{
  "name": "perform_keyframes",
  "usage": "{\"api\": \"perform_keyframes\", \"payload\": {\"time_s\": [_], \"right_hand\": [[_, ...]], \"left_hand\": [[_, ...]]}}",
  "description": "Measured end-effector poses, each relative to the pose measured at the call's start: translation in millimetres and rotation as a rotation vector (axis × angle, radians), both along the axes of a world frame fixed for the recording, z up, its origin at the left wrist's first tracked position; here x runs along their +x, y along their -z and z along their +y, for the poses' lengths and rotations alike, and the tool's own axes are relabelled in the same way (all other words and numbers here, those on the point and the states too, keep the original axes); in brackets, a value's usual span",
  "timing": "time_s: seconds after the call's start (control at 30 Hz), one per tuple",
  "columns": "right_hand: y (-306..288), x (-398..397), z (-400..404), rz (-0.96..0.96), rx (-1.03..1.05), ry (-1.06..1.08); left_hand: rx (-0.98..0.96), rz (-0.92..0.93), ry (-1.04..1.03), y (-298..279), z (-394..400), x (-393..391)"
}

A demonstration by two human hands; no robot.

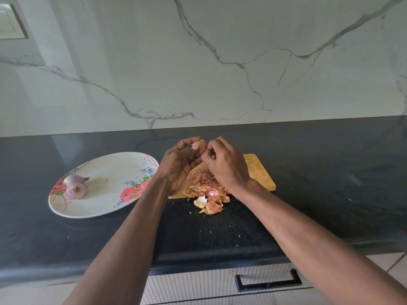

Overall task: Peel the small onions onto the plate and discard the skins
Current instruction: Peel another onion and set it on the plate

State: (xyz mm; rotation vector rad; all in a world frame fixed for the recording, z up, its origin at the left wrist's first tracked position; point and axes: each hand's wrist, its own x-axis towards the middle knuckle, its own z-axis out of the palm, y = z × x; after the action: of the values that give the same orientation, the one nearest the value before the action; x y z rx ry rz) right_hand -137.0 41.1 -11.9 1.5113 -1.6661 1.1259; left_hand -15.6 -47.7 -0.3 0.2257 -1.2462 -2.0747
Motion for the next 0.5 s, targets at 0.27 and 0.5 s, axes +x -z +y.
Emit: {"api": "perform_keyframes", "payload": {"time_s": [0.27,0.5], "right_hand": [[-1.7,6.3,-1.1,0.041,0.011,0.011],[-3.1,4.6,1.2,-0.129,0.023,-0.03]], "left_hand": [[0.014,-0.026,-0.005,2.1,-1.9,-0.2],[0.056,-0.04,0.025,-0.9,3.0,0.6]]}}
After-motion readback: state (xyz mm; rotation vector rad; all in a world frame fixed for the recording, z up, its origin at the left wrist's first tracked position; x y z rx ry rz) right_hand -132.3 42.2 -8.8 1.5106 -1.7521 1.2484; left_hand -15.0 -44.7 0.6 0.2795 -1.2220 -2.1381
